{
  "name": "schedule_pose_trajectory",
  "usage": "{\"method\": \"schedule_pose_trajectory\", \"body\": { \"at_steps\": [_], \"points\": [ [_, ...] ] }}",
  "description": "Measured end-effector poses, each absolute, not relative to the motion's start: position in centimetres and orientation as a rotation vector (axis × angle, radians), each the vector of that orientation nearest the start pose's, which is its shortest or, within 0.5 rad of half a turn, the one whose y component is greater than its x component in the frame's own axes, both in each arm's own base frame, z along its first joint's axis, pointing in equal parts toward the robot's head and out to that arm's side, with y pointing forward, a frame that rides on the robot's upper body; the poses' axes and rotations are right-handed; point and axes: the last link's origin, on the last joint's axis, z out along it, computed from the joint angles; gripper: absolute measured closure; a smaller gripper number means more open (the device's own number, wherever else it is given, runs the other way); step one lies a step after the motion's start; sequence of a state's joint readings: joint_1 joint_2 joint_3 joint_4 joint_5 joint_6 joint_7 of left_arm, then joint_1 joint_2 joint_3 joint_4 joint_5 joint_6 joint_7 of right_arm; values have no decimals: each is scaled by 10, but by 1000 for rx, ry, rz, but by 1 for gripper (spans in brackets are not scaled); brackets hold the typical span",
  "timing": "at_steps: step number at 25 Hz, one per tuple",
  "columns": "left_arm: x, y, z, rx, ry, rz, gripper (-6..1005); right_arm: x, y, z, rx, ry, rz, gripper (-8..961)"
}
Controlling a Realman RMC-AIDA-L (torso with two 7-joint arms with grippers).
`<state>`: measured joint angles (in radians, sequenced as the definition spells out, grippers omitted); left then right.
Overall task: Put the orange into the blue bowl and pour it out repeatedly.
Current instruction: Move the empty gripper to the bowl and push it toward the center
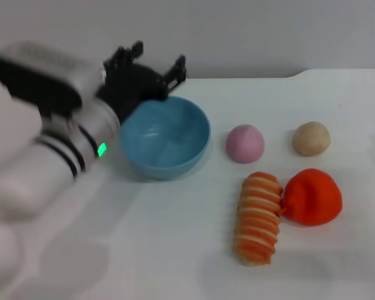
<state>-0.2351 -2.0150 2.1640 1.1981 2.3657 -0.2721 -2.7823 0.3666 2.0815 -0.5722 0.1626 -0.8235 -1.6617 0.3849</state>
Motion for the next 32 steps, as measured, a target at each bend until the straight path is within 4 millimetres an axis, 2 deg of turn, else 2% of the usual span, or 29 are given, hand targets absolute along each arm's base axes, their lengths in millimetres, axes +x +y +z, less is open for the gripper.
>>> {"method": "schedule_pose_trajectory", "body": {
  "at_steps": [3,6,10,18,26,32],
  "points": [
    [-166,365,-36,-2058,-567,-510,206,334,261,10,-1403,562,1050,184],
    [-161,380,-17,-2105,-579,-403,206,334,261,10,-1403,561,1050,185],
    [-155,399,3,-2259,-629,-193,206,334,262,13,-1396,552,1050,185],
    [-155,408,8,-2334,-676,-90,207,332,266,14,-1396,538,1051,186],
    [-180,418,-15,-2381,-788,54,207,333,268,11,-1410,550,1032,185],
    [-193,422,-21,-2357,-802,102,207,335,267,9,-1415,565,1021,185]
  ]
}}
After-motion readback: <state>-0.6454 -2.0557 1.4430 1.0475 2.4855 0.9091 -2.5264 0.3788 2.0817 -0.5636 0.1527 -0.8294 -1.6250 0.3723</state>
